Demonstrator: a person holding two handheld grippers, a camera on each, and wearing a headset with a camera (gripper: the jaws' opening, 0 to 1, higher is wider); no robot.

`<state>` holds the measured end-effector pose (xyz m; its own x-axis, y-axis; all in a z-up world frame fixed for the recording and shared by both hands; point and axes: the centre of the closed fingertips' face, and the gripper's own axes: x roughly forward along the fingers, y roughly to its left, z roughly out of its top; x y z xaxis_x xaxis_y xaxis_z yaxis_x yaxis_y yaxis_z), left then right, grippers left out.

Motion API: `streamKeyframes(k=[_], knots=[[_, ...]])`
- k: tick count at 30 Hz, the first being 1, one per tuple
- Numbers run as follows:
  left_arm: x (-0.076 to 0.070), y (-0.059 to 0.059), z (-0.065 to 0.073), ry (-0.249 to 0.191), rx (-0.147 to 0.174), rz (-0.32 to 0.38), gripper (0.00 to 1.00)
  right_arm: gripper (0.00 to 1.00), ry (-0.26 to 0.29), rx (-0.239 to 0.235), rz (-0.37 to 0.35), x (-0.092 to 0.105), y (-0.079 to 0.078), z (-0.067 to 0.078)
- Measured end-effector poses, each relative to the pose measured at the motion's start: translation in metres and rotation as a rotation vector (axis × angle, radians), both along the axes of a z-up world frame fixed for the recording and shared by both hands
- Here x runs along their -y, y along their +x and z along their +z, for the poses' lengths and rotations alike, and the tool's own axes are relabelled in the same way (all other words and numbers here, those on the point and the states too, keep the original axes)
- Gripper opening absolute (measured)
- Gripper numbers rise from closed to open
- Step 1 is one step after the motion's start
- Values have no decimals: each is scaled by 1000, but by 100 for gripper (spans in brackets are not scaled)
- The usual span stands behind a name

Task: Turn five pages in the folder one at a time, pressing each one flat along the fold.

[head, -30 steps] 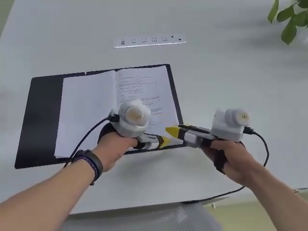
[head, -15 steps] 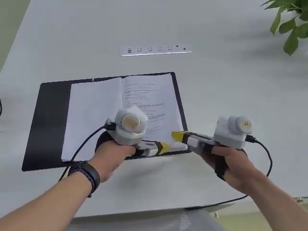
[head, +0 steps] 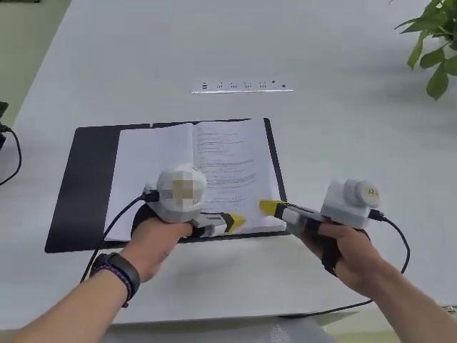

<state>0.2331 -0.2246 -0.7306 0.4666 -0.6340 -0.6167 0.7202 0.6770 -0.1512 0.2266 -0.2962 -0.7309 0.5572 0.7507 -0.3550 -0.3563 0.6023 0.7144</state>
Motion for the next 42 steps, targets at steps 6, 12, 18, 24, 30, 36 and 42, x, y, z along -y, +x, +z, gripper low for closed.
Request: streamKeyframes(k=[6, 12, 18, 24, 30, 36, 42], knots=[[-15, -4, 4, -11, 6, 25, 67, 0, 8, 3, -10, -7, -1, 7], [-36, -4, 8, -15, 18, 55, 67, 0, 4, 13, 1, -18, -1, 14], [-62, -5, 13, -11, 28, 86, 67, 0, 6, 24, 12, -33, 0, 18], [-85, -7, 18, -16, 37, 126, 67, 0, 5, 32, 38, -55, 1, 23], [-105, -10, 22, -30, 40, 166, 66, 0, -1, 42, 78, -81, 1, 26], [-131, -13, 24, -32, 47, 207, 66, 0, 0, 41, 112, -103, -3, 25], [-147, -18, 30, -38, 57, 230, 66, 0, -13, 54, 126, -119, 0, 27]])
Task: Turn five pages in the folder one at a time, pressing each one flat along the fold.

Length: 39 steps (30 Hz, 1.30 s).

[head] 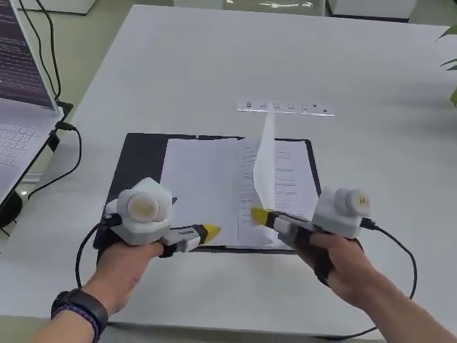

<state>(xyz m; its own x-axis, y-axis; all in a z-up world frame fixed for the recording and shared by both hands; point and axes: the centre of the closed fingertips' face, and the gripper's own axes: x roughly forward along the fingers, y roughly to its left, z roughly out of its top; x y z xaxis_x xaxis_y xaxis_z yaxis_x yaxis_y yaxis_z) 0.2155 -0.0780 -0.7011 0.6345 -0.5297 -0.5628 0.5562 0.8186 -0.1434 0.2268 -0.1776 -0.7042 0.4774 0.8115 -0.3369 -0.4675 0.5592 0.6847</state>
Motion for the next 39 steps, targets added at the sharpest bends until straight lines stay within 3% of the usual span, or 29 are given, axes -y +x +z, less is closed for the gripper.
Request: streamKeyframes(k=[10, 17, 30, 36, 39], knots=[[-22, 0, 3, -4, 11, 31, 66, 0, 3, 23, 33, -30, 8, 9], [-33, 2, 10, -13, 28, 49, 66, 0, 5, 26, 79, -56, 1, 11], [-55, -5, 12, -20, 37, 92, 66, 0, -8, 10, 184, -98, -10, 5], [-66, -7, 12, -21, 35, 109, 65, 0, -40, -11, 227, -112, -17, -6], [-71, -8, 13, -23, 37, 119, 65, 0, -32, -23, 232, -117, -19, -7]])
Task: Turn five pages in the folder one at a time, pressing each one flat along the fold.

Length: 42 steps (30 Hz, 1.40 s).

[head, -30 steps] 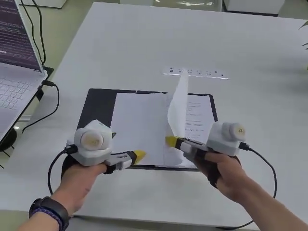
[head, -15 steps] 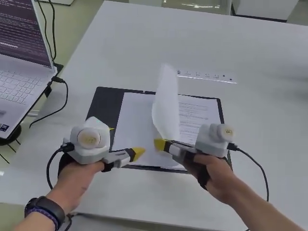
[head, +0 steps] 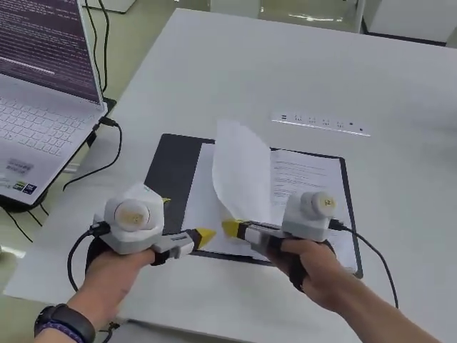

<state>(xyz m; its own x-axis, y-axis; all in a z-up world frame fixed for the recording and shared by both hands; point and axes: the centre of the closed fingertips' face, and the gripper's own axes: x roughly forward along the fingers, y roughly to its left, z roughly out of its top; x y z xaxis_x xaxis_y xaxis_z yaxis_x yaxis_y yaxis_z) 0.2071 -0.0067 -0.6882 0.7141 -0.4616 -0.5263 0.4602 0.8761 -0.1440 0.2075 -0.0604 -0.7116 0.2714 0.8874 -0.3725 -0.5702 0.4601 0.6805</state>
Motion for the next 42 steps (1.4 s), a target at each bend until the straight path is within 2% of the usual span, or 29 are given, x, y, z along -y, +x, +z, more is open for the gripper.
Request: streamKeyframes(k=[4, 6, 11, 13, 15, 24, 35, 39, 42], knots=[[-5, -2, 1, -10, -2, 17, 65, 0, -28, -37, 22, -7, -4, -9], [-6, -4, 2, -13, -1, 25, 64, 0, -41, -28, 27, -10, -3, -13], [-12, -9, 1, -24, -2, 45, 64, 0, -50, -48, 24, -20, -1, -20], [-14, -12, -1, -35, -8, 53, 64, 0, -67, -67, 26, -23, -1, -27], [-15, -16, -3, -24, -12, 43, 64, 0, -87, -83, 29, -26, -1, -33], [-25, -20, -2, -35, -8, 71, 63, 0, -94, -120, 6, -43, 2, -49], [-33, -25, -4, -32, -12, 85, 63, 0, -131, -182, -56, -44, 6, -73], [-35, -25, -5, -32, -13, 89, 61, 2, -134, -201, -68, -44, 3, -76], [-36, -25, -6, -31, -17, 89, 61, 4, -130, -189, -73, -44, 4, -76]])
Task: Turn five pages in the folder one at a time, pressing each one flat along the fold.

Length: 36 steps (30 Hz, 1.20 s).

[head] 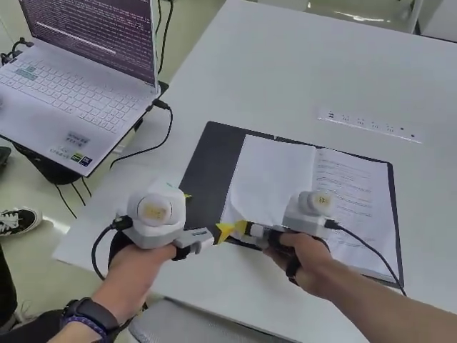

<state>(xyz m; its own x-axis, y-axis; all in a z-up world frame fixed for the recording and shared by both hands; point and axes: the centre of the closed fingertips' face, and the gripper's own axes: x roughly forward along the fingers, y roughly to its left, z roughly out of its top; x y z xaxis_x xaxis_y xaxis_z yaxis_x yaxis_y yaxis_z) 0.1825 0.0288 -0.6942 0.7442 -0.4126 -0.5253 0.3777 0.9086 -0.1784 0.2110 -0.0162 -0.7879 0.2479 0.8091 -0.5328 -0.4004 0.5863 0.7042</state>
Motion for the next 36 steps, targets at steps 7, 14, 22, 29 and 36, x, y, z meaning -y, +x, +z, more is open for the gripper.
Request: streamKeyframes(k=[7, 14, 22, 29, 36], knots=[[-2, 5, -1, 11, -7, -8, 60, 17, 34, 37, 39, -6, -4, 6], [1, 10, -2, 11, -18, -14, 55, 33, 109, 53, 80, -10, -15, 19], [5, 17, -9, 23, -34, -39, 49, 43, 129, 119, 118, 8, -27, 30], [13, 30, -8, 9, -32, -60, 40, 45, 121, 196, 95, 38, -25, 44], [27, 39, -16, 3, -34, -115, 26, 46, 112, 248, 51, 70, -24, 58]])
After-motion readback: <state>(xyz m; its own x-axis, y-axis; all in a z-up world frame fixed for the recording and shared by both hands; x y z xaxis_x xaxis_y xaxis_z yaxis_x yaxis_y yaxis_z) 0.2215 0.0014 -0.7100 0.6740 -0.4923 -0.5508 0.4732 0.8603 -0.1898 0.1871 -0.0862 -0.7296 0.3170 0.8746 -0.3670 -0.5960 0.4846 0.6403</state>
